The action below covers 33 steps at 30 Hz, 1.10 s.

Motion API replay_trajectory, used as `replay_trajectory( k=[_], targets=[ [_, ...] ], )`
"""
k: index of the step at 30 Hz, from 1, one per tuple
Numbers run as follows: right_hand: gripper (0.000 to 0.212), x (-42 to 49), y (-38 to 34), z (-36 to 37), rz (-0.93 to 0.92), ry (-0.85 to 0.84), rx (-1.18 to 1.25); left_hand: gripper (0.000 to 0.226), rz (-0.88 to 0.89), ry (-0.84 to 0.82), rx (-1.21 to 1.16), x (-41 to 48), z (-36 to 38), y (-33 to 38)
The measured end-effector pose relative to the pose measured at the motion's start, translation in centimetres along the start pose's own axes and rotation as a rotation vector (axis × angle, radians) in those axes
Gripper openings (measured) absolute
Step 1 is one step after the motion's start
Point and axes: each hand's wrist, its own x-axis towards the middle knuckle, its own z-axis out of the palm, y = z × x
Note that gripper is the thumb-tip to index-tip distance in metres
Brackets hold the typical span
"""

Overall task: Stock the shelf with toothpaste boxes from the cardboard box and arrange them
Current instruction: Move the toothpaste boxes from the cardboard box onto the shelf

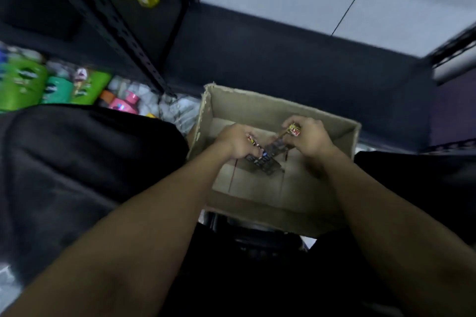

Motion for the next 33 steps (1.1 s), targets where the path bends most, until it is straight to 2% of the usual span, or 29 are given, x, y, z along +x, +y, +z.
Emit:
replay_trajectory(
  k=[4,8,11,18,26,29,33],
  targets=[
    [0.026,-3.6,-2.9,-7.4,-0.072,0.040,-0.071,0.046,0.193,-0.036,0.184,-3.0,-3.8,6.3],
    [0.024,-8.5,-6.3,-15.1,-0.165,0.165,-0.064,0.048,0.450,0.018,0.479,-7.8,-7.0,12.6],
    [0.025,-12.1,-9.3,-20.3,-0.230,0.238,-0.024,0.050,0.591,0.049,0.608,-11.9,-9.3,16.9],
    [0.023,-21.0,-14.8,-30.0,-0.398,0.522,0.049,0.047,0.859,0.255,0.798,-22.1,-14.5,25.2],
    [0.025,-26.5,-17.6,-38.0,-0.559,0.809,0.221,0.044,1.063,0.433,0.641,-31.2,-19.3,31.0],
    [0.032,-26.4,-17.5,-41.2,-0.598,0.923,0.329,0.044,1.131,0.508,0.496,-32.4,-21.1,32.7],
    [0.026,-24.7,-17.3,-45.1,-0.576,1.147,0.303,0.045,1.173,0.637,0.354,-32.0,-23.3,34.9]
  ],
)
